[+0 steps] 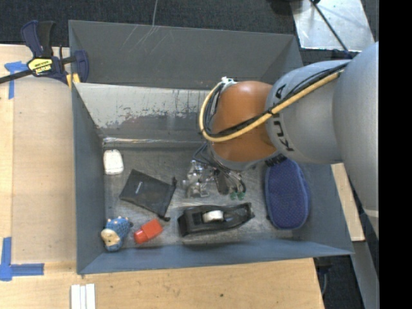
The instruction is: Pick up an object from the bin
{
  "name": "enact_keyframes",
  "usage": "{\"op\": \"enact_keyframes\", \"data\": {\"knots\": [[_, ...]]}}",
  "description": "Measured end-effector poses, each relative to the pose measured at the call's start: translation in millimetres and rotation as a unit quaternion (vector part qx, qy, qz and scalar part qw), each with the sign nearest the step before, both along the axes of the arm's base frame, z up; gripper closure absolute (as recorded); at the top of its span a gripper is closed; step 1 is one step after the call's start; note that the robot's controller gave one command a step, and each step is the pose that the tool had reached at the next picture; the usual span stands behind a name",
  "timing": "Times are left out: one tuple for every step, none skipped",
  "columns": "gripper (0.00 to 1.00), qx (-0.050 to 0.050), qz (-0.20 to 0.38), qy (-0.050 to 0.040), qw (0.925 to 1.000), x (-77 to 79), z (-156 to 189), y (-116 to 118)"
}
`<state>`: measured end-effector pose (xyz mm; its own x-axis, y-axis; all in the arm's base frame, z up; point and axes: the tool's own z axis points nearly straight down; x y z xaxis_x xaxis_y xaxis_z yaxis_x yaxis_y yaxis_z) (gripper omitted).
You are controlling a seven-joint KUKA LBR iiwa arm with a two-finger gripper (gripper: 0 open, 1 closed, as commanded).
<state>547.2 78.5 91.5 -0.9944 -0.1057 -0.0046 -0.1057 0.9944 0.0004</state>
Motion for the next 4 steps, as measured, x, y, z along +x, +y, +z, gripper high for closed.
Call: {"op": "enact_keyframes", "data": {"knots": [[1.00,0.000,0.057,-0.0045,0.9983,35.6,191.3,-20.7],[1.00,0.000,0.022,0.0042,0.9998,64.5,58.6,9.1],[1.00,0.000,-0.022,0.0026,0.9998,66.0,19.7,19.6],[1.00,0.000,-0.073,0.0012,0.9973,41.5,40.8,18.5]]}}
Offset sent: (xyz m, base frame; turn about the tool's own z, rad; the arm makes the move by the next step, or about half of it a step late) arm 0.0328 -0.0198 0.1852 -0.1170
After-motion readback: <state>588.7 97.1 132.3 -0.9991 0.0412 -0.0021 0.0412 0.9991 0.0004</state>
